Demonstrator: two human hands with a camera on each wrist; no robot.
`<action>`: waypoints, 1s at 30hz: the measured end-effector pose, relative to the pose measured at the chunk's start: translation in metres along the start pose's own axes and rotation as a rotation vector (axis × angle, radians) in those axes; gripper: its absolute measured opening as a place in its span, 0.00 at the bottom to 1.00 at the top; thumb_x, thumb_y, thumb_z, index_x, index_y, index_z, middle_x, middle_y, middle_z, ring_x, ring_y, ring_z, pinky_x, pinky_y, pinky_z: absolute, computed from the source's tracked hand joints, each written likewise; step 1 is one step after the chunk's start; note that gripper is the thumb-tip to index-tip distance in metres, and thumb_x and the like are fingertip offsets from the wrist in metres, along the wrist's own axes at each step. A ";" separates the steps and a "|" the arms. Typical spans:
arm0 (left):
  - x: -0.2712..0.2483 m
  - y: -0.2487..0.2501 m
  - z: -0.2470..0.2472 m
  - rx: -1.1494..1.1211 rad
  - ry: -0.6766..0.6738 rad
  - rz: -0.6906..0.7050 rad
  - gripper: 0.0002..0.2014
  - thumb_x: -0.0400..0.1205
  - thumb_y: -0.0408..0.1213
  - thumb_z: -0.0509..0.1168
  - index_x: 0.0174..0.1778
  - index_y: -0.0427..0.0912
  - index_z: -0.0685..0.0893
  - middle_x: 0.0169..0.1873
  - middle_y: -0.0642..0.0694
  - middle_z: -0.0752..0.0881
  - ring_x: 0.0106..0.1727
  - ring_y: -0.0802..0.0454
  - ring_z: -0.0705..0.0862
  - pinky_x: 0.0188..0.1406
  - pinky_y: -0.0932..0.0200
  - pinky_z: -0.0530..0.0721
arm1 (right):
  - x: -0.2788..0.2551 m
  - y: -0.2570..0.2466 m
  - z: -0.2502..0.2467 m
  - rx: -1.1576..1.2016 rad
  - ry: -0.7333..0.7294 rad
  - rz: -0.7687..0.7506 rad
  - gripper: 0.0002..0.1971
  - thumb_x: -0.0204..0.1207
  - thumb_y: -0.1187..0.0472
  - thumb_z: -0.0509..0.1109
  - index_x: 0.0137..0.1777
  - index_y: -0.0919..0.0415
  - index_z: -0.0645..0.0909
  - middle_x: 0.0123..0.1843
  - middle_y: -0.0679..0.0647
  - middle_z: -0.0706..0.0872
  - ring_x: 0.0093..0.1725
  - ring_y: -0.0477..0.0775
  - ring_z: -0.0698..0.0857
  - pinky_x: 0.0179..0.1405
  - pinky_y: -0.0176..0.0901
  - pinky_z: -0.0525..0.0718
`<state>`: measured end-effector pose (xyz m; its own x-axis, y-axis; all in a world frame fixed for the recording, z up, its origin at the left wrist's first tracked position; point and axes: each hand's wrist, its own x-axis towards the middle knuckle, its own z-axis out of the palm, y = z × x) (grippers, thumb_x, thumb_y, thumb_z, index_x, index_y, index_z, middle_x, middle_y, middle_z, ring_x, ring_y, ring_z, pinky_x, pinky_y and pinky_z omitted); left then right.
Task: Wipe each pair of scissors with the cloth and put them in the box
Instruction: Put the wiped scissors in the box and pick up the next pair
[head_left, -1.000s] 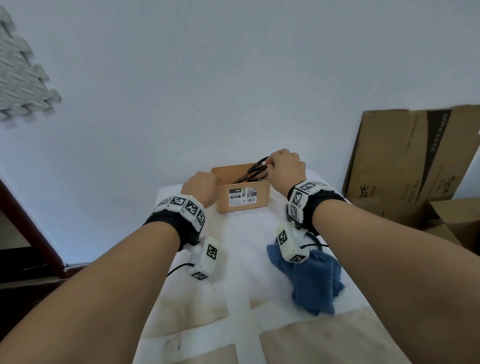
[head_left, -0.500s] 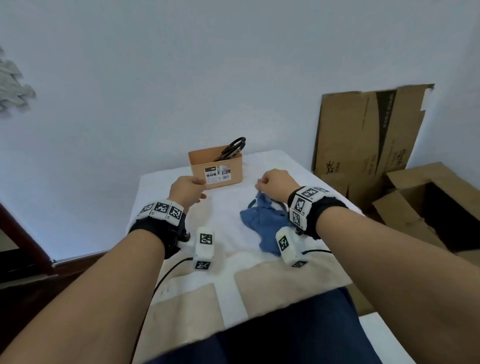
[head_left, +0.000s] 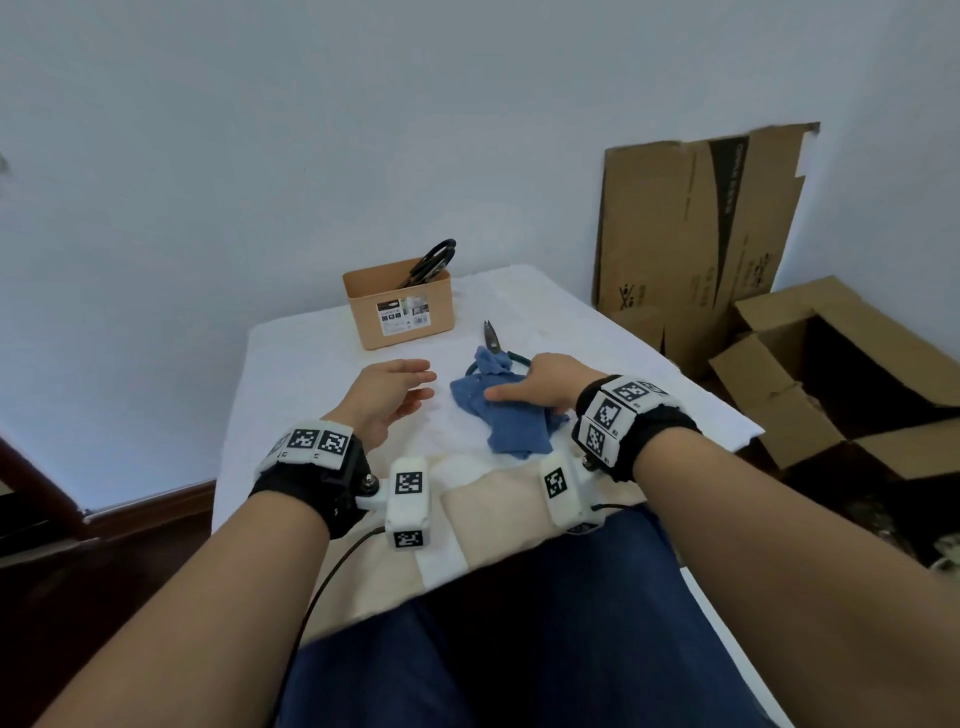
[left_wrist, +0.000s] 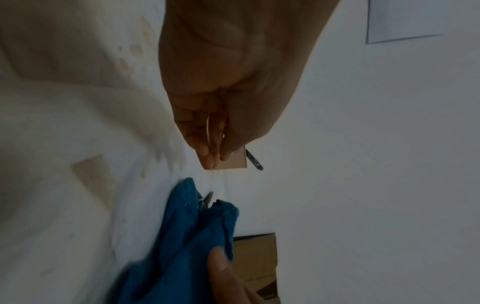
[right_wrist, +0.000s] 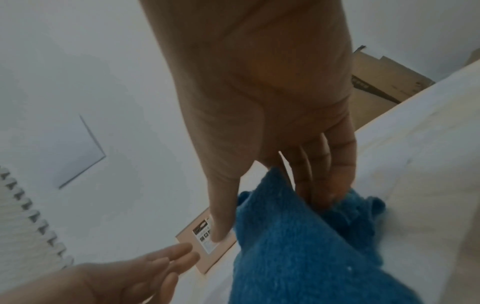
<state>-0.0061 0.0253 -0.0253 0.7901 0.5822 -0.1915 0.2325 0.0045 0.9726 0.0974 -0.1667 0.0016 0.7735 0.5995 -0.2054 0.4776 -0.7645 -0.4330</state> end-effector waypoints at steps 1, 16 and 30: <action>-0.002 0.000 0.003 -0.018 -0.003 -0.002 0.12 0.87 0.26 0.62 0.64 0.38 0.84 0.49 0.48 0.90 0.42 0.54 0.87 0.38 0.66 0.81 | -0.002 0.004 -0.002 0.006 -0.025 0.029 0.23 0.74 0.38 0.72 0.45 0.60 0.74 0.40 0.53 0.80 0.41 0.55 0.80 0.42 0.44 0.78; -0.007 0.007 0.034 0.049 -0.076 -0.027 0.14 0.87 0.26 0.62 0.67 0.38 0.83 0.53 0.47 0.89 0.45 0.53 0.88 0.39 0.64 0.84 | -0.009 0.002 -0.042 0.870 0.602 0.046 0.16 0.87 0.58 0.58 0.69 0.68 0.70 0.66 0.63 0.79 0.63 0.60 0.81 0.65 0.56 0.81; 0.029 0.013 0.062 0.605 -0.058 -0.042 0.07 0.85 0.31 0.62 0.55 0.34 0.82 0.55 0.32 0.85 0.60 0.35 0.88 0.64 0.45 0.86 | -0.003 0.037 -0.022 0.817 0.839 0.011 0.09 0.88 0.58 0.56 0.59 0.58 0.76 0.45 0.62 0.84 0.40 0.55 0.79 0.43 0.53 0.81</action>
<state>0.0552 -0.0078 -0.0267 0.7992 0.5461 -0.2512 0.5313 -0.4465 0.7199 0.1218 -0.2026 0.0052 0.9542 0.0165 0.2987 0.2956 -0.2058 -0.9329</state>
